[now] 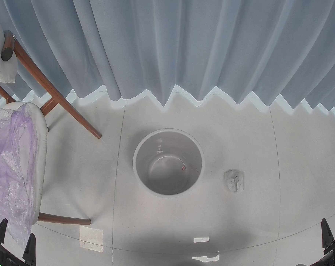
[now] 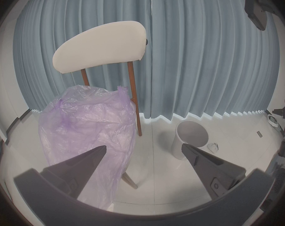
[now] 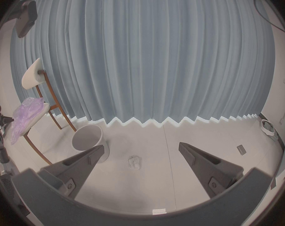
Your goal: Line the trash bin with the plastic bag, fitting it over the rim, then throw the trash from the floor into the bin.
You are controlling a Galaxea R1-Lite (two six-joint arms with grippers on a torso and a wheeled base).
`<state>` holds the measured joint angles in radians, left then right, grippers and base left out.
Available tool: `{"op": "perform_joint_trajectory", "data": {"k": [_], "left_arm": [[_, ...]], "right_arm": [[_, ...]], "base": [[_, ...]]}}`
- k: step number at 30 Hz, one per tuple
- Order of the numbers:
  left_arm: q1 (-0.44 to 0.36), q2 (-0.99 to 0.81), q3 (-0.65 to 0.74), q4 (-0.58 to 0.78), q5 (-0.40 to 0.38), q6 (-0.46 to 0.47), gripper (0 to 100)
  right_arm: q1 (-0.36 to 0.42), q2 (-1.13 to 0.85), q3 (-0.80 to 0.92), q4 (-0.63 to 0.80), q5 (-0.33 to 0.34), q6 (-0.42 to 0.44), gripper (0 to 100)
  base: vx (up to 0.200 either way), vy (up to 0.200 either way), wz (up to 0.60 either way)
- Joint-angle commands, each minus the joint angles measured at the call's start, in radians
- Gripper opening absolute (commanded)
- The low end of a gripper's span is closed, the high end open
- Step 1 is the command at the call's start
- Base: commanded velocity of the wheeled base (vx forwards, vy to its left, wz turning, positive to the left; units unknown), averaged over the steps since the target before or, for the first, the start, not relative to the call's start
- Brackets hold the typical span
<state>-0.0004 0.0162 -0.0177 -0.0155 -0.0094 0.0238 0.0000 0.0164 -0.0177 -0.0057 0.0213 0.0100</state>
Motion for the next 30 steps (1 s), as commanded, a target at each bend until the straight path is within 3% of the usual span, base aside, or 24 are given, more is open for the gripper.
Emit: {"op": "perform_joint_trajectory", "data": {"k": [1, 2, 4, 8, 10, 12, 15, 17, 22, 29, 30], "left_arm": [[0.0, -0.016, 0.018, -0.009, -0.003, 0.005, 100], [0.0, -0.016, 0.018, -0.018, -0.003, 0.007, 100], [0.0, -0.016, 0.018, -0.21, -0.015, 0.061, 100], [0.0, -0.016, 0.008, -0.273, -0.063, 0.087, 100], [0.002, -0.015, -0.068, -0.236, -0.083, 0.091, 100], [0.02, 0.025, -0.136, -0.139, -0.054, 0.093, 100], [0.048, 0.064, -0.219, -0.023, 0.035, 0.093, 100], [0.05, 0.12, -0.297, 0.089, 0.149, 0.096, 100], [0.054, 0.284, -0.375, 0.114, 0.273, 0.096, 100], [0.034, 0.446, -0.423, 0.132, 0.258, 0.096, 100], [0.002, 0.501, -0.47, 0.17, 0.22, 0.1, 100]], "right_arm": [[0.0, -0.016, 0.018, 0.0, 0.0, -0.001, 100], [0.0, -0.016, 0.018, 0.0, 0.0, -0.001, 100], [0.0, -0.016, 0.018, 0.0, -0.001, 0.001, 100], [0.0, -0.016, 0.018, 0.0, -0.001, -0.004, 100], [0.0, -0.016, 0.018, 0.0, -0.001, -0.002, 100], [0.0, -0.016, 0.018, 0.0, -0.001, -0.004, 100], [0.0, -0.016, 0.018, 0.0, 0.0, -0.005, 100], [0.0, -0.016, 0.018, 0.0, 0.0, -0.005, 100], [0.0, -0.016, 0.018, 0.0, -0.001, -0.001, 100], [0.0, -0.016, 0.018, 0.0, -0.001, -0.005, 100], [0.0, -0.016, 0.018, 0.0, -0.001, -0.005, 100]], "base": [[0.0, 0.0, 0.0], [0.0, 0.0, 0.0], [0.0, 0.0, 0.0], [0.0, 0.0, 0.0], [0.0, 0.0, 0.0], [0.0, 0.0, 0.0], [0.0, 0.0, 0.0], [0.0, 0.0, 0.0], [0.0, 0.0, 0.0], [0.0, 0.0, 0.0], [0.0, 0.0, 0.0]]}}
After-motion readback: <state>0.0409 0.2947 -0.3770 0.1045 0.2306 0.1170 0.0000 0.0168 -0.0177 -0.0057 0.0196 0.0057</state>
